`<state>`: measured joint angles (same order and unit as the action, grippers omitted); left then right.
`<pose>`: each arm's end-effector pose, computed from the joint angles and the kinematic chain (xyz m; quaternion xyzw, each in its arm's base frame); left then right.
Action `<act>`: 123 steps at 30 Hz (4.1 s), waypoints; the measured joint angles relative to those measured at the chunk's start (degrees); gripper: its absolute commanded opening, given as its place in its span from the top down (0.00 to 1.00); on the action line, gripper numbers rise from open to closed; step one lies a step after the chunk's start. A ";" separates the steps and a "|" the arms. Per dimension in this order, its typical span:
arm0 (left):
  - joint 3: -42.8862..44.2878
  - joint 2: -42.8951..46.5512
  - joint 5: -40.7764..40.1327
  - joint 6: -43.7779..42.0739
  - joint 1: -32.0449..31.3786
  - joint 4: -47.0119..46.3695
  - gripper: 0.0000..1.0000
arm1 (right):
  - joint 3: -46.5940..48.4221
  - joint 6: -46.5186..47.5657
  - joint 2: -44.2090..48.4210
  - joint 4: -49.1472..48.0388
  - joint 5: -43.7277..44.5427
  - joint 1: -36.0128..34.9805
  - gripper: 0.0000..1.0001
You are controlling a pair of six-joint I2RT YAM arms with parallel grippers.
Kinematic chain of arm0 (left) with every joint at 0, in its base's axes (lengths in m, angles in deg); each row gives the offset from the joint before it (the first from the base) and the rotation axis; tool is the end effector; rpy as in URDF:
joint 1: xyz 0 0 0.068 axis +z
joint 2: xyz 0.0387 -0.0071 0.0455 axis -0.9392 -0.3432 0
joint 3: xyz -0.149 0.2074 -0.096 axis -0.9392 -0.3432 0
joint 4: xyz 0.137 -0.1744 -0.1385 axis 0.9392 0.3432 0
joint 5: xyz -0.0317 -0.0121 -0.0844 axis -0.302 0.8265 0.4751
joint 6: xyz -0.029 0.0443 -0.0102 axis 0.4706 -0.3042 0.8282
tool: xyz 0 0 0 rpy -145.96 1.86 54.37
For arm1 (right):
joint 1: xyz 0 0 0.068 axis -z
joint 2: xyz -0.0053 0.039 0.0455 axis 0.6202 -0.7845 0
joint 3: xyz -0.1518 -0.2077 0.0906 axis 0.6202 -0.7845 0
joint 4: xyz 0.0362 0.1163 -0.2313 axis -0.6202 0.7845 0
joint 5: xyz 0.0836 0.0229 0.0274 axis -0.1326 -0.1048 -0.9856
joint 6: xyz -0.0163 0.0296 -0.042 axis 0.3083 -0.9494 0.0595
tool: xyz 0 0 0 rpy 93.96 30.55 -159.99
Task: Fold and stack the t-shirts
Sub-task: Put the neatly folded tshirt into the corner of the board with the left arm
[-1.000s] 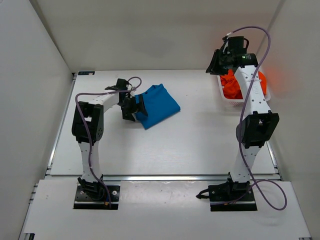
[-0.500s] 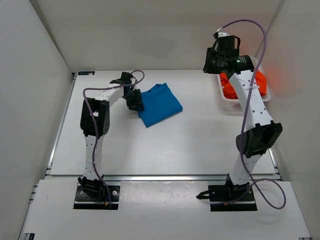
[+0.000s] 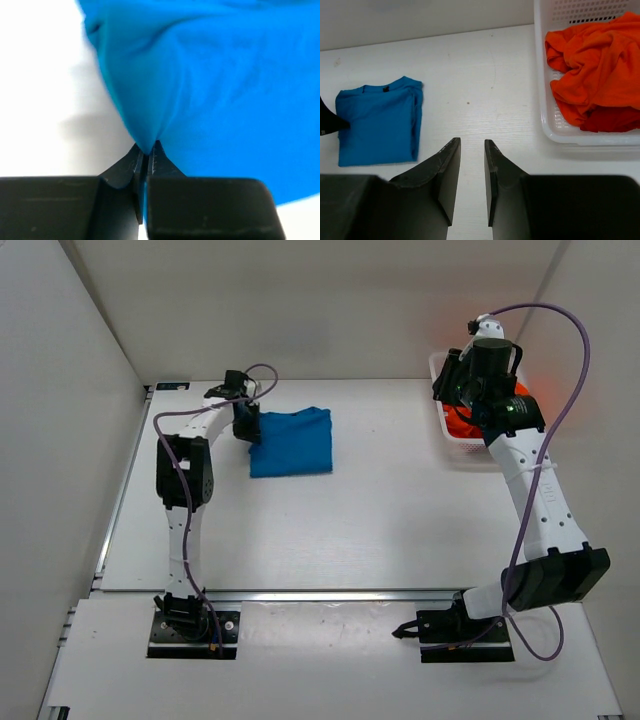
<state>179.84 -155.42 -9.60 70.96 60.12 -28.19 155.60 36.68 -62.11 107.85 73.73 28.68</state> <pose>0.4893 -0.0909 0.1647 0.0198 0.9739 -0.1205 0.1915 0.3050 0.0491 0.4447 0.0494 0.8373 0.0784 0.5388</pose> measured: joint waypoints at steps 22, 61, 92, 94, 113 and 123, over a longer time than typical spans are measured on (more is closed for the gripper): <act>18.88 -14.25 -37.35 -27.67 14.51 -9.79 0.97 | -5.07 2.43 1.55 -6.16 -0.48 -2.05 0.76; 22.36 -9.31 -33.07 -24.35 15.72 -9.84 0.01 | -1.62 2.80 -2.62 -2.93 -1.05 -5.88 0.71; 14.47 -7.15 -21.57 -10.73 19.85 -8.22 0.08 | 7.89 10.71 -16.41 7.37 -6.67 -10.75 0.71; 15.45 -8.90 -20.15 -11.06 20.55 -8.20 0.09 | 13.55 12.24 -20.35 10.03 -5.25 -12.61 0.72; 33.57 -21.16 -9.81 -18.25 23.06 -5.68 0.02 | 15.78 3.30 -19.02 6.58 -5.97 -3.23 0.72; 35.30 -22.10 -13.11 -23.54 20.41 -10.62 0.02 | 28.52 5.33 -24.46 10.73 -6.58 -7.58 0.71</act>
<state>215.14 -177.52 -22.72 47.42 80.54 -38.81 184.12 42.02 -86.57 118.58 67.15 21.09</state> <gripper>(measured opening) 0.984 0.292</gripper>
